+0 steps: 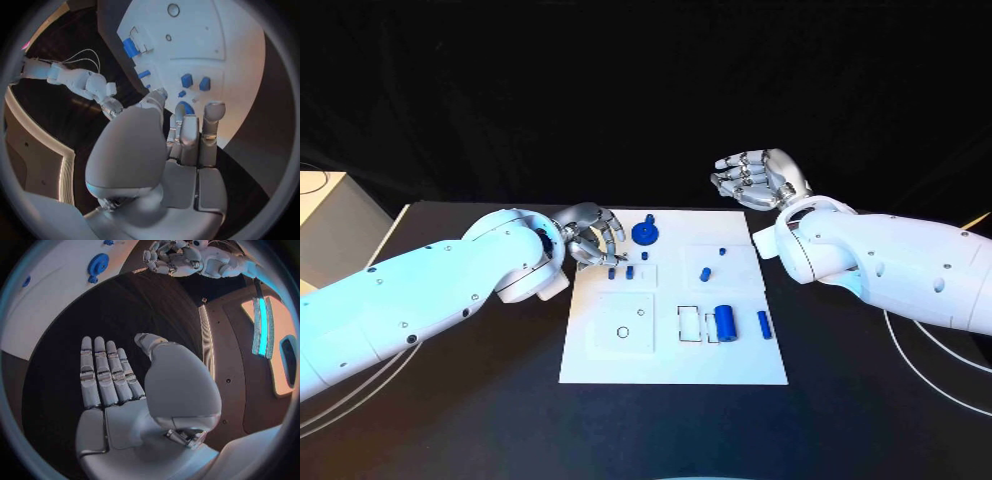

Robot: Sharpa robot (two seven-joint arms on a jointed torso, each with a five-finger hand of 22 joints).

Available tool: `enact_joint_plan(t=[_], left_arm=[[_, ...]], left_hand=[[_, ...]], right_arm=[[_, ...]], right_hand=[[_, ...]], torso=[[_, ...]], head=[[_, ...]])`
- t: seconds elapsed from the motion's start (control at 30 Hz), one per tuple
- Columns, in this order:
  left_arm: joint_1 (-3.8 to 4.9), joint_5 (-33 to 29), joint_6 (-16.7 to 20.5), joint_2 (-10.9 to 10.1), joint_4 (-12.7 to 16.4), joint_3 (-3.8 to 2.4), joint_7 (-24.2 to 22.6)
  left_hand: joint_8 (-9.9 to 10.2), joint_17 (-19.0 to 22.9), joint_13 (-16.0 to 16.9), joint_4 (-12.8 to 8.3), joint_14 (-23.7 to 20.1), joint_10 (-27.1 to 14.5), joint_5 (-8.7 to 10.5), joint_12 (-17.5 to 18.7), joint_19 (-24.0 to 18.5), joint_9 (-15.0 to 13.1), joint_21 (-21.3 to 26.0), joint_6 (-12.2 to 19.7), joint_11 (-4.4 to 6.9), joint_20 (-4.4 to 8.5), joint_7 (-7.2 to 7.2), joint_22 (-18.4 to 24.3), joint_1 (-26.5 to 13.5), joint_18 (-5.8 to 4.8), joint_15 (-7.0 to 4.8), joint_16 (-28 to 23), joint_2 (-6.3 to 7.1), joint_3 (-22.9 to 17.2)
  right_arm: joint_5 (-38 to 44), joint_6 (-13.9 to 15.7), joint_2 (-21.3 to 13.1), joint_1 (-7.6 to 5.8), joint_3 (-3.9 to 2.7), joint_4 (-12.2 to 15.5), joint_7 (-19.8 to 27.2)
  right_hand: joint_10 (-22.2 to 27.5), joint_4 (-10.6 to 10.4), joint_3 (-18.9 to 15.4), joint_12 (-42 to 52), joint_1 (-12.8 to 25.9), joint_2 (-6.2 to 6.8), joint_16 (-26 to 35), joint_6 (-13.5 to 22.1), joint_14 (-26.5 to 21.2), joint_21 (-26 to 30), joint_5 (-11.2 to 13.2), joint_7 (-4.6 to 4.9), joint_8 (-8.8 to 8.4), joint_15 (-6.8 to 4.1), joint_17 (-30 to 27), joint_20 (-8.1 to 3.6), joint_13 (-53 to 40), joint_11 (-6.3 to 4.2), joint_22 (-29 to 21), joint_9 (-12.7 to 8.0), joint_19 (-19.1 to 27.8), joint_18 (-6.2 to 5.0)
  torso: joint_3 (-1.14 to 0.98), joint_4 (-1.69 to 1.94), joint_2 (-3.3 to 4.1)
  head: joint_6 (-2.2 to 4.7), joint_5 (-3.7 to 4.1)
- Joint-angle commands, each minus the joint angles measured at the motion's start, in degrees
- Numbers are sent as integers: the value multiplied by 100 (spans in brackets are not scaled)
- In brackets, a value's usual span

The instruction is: Assemble the parts on the task board

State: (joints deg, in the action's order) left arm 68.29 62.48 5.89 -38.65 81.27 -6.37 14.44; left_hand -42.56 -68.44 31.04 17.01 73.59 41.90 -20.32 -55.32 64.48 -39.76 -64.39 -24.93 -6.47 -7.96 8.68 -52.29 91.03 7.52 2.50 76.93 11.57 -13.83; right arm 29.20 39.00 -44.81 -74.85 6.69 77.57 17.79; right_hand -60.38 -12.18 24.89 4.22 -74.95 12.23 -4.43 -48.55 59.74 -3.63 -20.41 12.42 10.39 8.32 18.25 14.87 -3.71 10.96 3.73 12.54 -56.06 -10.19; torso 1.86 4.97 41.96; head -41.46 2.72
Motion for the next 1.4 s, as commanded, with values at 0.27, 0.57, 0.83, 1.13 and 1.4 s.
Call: enact_joint_plan(t=[0.27, 0.57, 0.83, 1.13, 1.4], left_arm=[[-18, 781, 890, 579, -658, 223, -1431], [-65, 1499, 622, 1027, -1163, 361, -990], [-92, 1930, 541, 1325, -1501, 393, -624], [-95, 2212, 522, 1491, -1710, 405, -386], [-96, 2313, 379, 1526, -1748, 412, -232]], left_hand=[[947, 760, -931, -191, -439, 171, 140, 532, -306, 1666, 65, -1385, 90, 68, 101, 124, -110, 167, -73, -236, 443, -1538], [1245, 1094, -1357, -293, -497, 126, 274, 984, -234, 2013, -1, -1694, 13, 27, 121, 35, -285, 145, -17, -272, 466, -1597], [1538, 1585, -1829, -392, -584, 58, 351, 1610, -140, 2240, -40, -1876, -78, -45, 132, -22, -415, 131, 58, -305, 508, -1349], [1620, 1831, -1979, -423, -663, -33, 406, 1795, -184, 2304, 27, -1967, -111, -72, 93, 68, -406, 147, 87, -325, 500, -1211], [1649, 1968, -2011, -426, -727, -39, 411, 1768, -211, 2334, 64, -2058, -104, -74, 37, 109, -350, 157, 83, -323, 434, -1173]], right_arm=[[8, -98, 28, 5, -2, -21, 88], [8, -124, 58, 5, -2, -10, 84], [8, -117, 58, 5, -2, 19, 82], [8, -114, 60, 4, -3, 32, 81], [8, -121, 57, 3, -3, 40, 77]], right_hand=[[43, 90, 3, -26, -53, -25, 34, -9, 0, -11, -27, 200, -26, 6, -56, -12, 5, -7, -4, -2, 49, -43], [38, 105, 12, -23, -67, -34, 32, -18, 9, -14, -52, 197, -29, 3, -69, -13, 4, -9, -3, -2, 46, -44], [37, 108, 14, -23, -68, -35, 32, -19, 11, -14, -62, 198, -31, 3, -72, -14, 4, -10, -3, -2, 45, -44], [39, 111, 16, -23, -67, -36, 33, -18, 12, -14, -80, 200, -35, 3, -78, -14, 5, -9, -3, -3, 46, -44], [39, 111, 16, -23, -67, -36, 33, -18, 12, -14, -80, 200, -35, 3, -78, -14, 5, -9, -3, -3, 46, -44]], torso=[[3, -16, 12], [4, -45, 47], [3, -47, 66], [2, -53, 55], [4, -44, 50]], head=[[63, -17], [90, -22], [90, -33], [76, -21], [45, -4]])
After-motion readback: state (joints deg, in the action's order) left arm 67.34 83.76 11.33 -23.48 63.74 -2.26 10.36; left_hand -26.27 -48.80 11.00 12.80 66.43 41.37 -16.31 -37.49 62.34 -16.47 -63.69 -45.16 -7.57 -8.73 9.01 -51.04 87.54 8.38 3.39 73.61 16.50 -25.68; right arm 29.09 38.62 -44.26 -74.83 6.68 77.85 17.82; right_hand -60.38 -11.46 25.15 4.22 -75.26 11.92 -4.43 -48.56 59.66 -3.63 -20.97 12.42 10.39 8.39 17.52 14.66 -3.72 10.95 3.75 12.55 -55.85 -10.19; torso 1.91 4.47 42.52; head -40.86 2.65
